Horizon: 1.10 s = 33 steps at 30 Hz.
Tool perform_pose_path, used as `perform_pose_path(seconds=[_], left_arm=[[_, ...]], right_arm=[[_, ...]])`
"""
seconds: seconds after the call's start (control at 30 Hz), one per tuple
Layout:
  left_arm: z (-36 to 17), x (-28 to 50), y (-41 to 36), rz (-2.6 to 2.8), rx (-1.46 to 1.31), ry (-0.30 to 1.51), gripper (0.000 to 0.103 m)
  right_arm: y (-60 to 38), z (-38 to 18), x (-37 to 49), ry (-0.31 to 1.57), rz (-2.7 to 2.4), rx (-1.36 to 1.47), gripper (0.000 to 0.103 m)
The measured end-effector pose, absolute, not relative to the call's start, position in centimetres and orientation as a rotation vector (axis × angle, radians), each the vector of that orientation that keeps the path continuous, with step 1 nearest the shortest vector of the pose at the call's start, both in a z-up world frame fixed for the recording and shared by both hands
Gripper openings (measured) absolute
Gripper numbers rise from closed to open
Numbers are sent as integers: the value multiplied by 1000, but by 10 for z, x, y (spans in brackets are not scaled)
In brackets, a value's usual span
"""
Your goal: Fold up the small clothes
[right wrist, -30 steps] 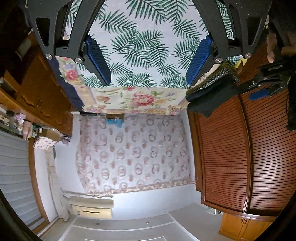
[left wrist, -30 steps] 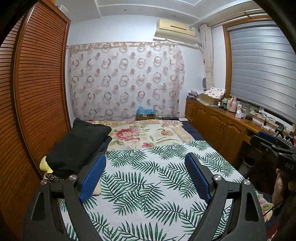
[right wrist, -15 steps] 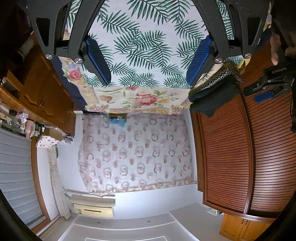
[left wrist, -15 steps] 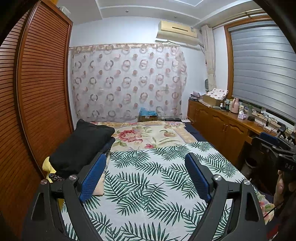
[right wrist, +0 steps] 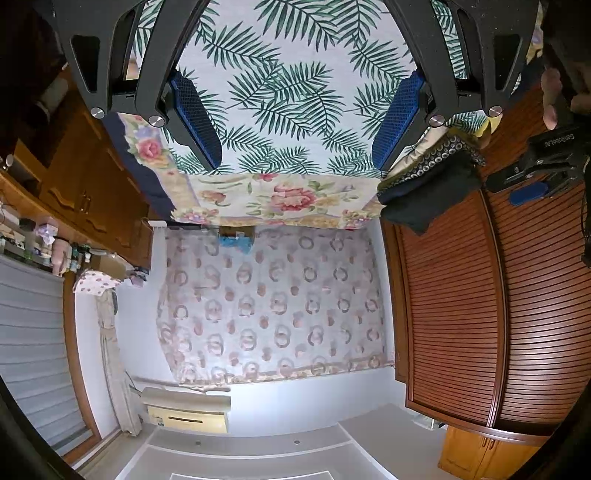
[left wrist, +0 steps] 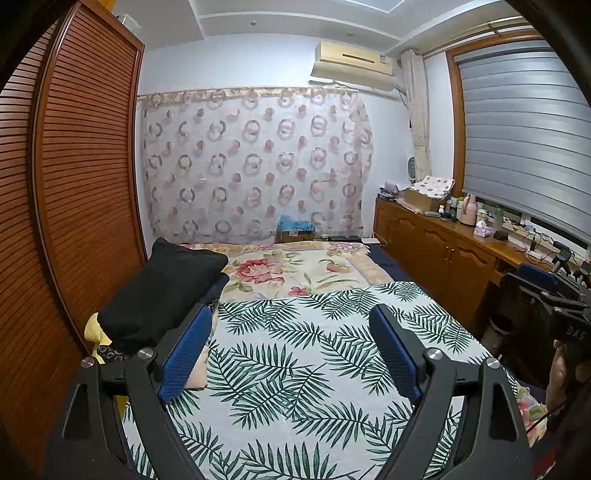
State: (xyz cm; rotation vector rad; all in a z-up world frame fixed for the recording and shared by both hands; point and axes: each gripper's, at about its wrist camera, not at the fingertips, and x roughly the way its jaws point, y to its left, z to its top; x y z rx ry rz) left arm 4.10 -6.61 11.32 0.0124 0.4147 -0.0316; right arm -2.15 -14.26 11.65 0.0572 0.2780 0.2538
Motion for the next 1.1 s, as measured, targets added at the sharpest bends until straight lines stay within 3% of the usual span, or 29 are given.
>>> perform_pose_path(seconds=[1.1], left_arm=[[113, 41, -56, -25, 11, 418, 88]], right_arm=[[-150, 115, -17, 282, 256, 57, 85]])
